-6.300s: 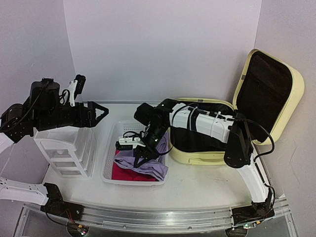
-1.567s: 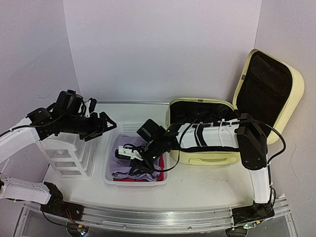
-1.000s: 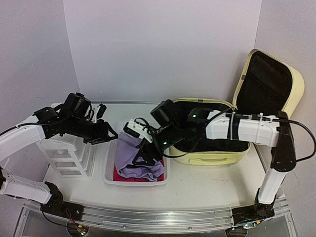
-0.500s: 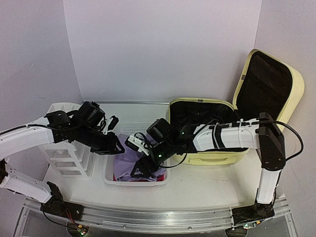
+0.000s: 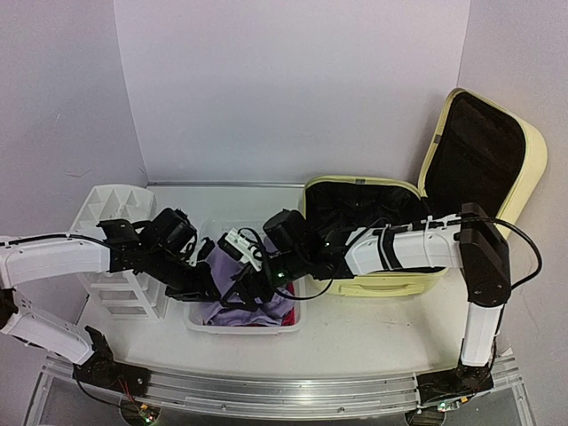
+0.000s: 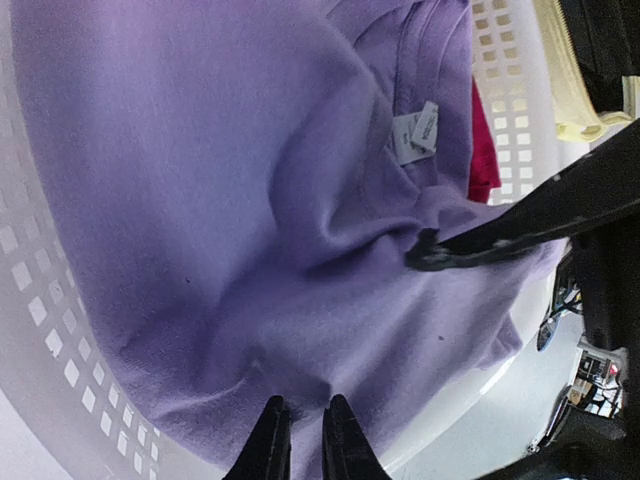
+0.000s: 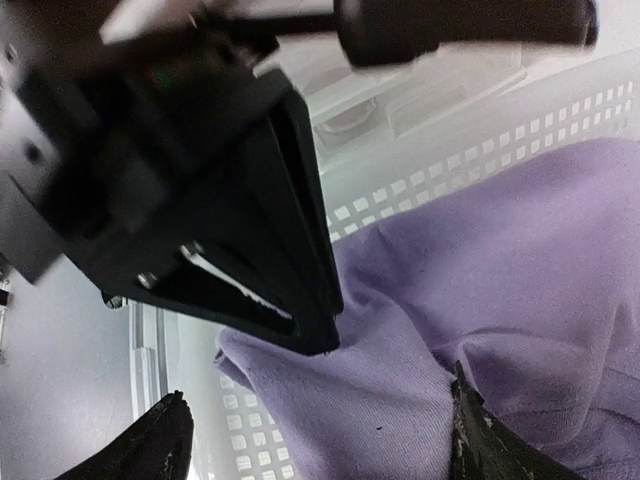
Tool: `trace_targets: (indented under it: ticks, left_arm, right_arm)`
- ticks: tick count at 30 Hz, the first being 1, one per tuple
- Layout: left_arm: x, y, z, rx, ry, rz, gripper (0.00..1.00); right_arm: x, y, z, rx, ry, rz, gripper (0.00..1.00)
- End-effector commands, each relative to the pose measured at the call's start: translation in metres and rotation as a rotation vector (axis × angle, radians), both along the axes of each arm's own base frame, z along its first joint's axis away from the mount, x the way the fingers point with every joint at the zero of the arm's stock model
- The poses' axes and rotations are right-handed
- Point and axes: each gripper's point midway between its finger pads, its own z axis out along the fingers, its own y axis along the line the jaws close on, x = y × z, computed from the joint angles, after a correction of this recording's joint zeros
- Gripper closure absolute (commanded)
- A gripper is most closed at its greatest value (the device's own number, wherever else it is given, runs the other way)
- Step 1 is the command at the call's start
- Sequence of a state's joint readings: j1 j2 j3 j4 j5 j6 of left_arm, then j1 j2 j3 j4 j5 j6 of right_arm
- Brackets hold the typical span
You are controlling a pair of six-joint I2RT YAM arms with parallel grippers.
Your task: Open, take out, and arrange the luggage
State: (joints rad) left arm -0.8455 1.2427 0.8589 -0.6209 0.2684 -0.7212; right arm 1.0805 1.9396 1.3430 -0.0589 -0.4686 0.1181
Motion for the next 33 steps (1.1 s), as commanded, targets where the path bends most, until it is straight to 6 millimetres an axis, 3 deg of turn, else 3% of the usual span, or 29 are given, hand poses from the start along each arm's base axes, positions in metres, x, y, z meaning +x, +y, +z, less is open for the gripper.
trace_targets:
  ticks: [1, 5, 11, 17, 20, 23, 25, 30, 33]
  left_arm:
    - [-0.001, -0.017, -0.009, -0.056, 0.036, -0.036, 0.86]
    - [-0.008, -0.009, -0.035, 0.004, 0.086, -0.042, 0.90]
    - [-0.025, 0.016, -0.065, 0.103, 0.146, -0.029, 0.90]
    - [-0.025, 0.015, -0.060, 0.092, 0.134, -0.039, 0.90]
    - [-0.020, 0.008, -0.044, 0.053, 0.097, -0.055, 0.88]
    - [-0.016, 0.003, -0.030, 0.021, 0.060, -0.059, 0.86]
    - [-0.014, 0.001, -0.025, 0.011, 0.049, -0.062, 0.86]
    - [-0.019, 0.006, -0.033, 0.031, 0.076, -0.056, 0.86]
    - [-0.021, 0.010, -0.035, 0.037, 0.076, -0.048, 0.86]
  right_arm:
    - [-0.001, 0.011, 0.036, 0.136, -0.022, 0.016, 0.16]
    - [0.001, 0.004, 0.038, 0.118, -0.031, -0.012, 0.15]
    - [0.004, -0.025, 0.050, 0.086, -0.002, -0.048, 0.12]
    - [-0.002, -0.050, 0.069, 0.074, 0.218, 0.012, 0.14]
    - [-0.012, -0.055, 0.074, 0.056, 0.291, 0.040, 0.26]
    - [-0.014, -0.053, 0.063, -0.001, 0.369, 0.036, 0.56]
    - [-0.016, -0.051, 0.052, -0.035, 0.407, 0.040, 0.66]
    - [-0.014, -0.058, 0.018, -0.138, 0.369, -0.016, 0.76]
    - [-0.017, -0.068, -0.021, -0.258, 0.319, -0.047, 0.78]
